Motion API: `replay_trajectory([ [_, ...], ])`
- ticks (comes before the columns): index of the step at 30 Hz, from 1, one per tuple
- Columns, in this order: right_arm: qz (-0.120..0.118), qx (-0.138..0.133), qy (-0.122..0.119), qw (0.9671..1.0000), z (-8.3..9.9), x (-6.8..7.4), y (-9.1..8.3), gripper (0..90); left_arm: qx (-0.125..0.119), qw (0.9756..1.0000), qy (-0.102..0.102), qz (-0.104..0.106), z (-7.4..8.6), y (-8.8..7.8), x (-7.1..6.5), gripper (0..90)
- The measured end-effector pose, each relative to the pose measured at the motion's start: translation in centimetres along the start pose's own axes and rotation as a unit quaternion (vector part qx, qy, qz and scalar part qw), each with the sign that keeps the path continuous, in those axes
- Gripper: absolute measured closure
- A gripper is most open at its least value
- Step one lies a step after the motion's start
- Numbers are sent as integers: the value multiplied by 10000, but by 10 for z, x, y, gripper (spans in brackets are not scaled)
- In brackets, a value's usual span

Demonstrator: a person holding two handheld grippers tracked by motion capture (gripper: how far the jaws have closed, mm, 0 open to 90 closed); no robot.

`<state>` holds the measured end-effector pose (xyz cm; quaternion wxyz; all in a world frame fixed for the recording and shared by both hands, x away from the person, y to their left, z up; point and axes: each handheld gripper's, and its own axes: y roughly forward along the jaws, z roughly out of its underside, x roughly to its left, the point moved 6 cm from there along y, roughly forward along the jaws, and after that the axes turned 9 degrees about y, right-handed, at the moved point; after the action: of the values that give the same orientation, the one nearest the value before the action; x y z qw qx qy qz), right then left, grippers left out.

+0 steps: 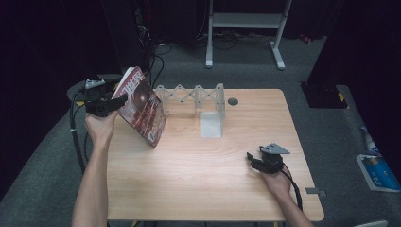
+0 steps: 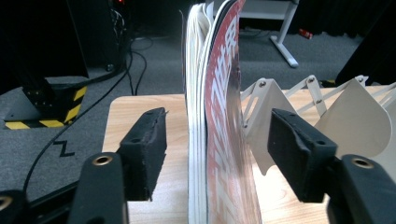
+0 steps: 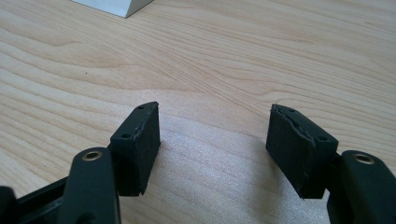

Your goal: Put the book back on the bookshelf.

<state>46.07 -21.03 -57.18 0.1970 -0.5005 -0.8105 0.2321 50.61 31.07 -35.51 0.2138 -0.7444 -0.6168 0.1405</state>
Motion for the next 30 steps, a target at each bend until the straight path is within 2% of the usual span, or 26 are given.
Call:
replay_trajectory([
  [5, -3, 9, 10, 10000, 0, 0, 0, 350, -149, 9998, -120, 92, 1, -5, 0, 330],
  [11, 5, -2, 2, 10000, 0, 0, 0, 349, -199, 9994, -231, 139, 6, -12, 3, 292],
  [14, 4, 5, 15, 10000, 0, 0, 0, 349, -273, 9994, -167, 143, 9, -18, 2, 284],
  [20, 4, 5, 17, 10000, 0, 0, 0, 349, -346, 9991, -179, 189, 12, -25, 0, 270],
  [23, 3, 6, 18, 10000, 0, 0, 0, 349, -405, 9989, -76, 217, 15, -32, -3, 267],
  [30, 5, 0, 5, 10000, 0, 0, 0, 349, -443, 9984, -100, 331, 23, -38, -8, 255],
])
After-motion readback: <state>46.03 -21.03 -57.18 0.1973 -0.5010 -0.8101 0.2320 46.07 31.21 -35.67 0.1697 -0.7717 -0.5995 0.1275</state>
